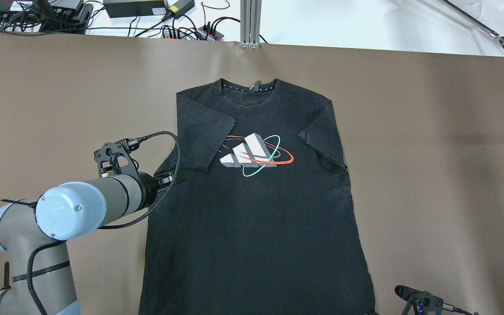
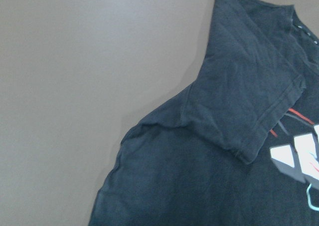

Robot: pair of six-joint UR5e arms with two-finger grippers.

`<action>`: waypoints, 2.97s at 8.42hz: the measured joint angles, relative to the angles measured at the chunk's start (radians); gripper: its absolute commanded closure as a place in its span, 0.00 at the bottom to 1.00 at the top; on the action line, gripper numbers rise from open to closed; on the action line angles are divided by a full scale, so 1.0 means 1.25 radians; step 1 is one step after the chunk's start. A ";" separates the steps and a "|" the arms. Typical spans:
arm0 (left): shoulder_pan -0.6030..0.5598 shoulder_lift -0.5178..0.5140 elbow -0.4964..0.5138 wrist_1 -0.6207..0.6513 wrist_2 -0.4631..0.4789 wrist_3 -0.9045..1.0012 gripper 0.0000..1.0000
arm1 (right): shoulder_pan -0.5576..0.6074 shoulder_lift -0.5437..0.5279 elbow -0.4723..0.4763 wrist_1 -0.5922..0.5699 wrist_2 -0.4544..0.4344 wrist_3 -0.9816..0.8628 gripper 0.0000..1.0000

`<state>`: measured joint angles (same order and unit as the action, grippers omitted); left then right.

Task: Fold clothes
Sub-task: 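Fold both sleeves inward onto the shirt body with both grippers, then lower both grippers to the hem corners nearest the robot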

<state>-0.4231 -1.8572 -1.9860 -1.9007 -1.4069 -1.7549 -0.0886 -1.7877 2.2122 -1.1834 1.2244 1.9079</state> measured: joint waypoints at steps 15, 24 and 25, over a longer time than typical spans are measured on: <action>0.506 0.219 -0.124 0.101 0.321 -0.379 0.70 | -0.070 -0.011 0.024 -0.008 -0.075 0.020 1.00; 0.488 0.226 -0.162 0.100 0.316 -0.371 1.00 | -0.065 -0.012 0.029 -0.008 -0.082 0.017 1.00; 0.475 0.242 -0.207 0.100 0.309 -0.363 1.00 | -0.055 -0.012 0.041 -0.009 -0.079 0.012 1.00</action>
<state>0.1709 -1.5541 -2.2451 -1.7763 -1.0201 -2.2084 -0.1578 -1.8032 2.2639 -1.1945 1.1252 1.9229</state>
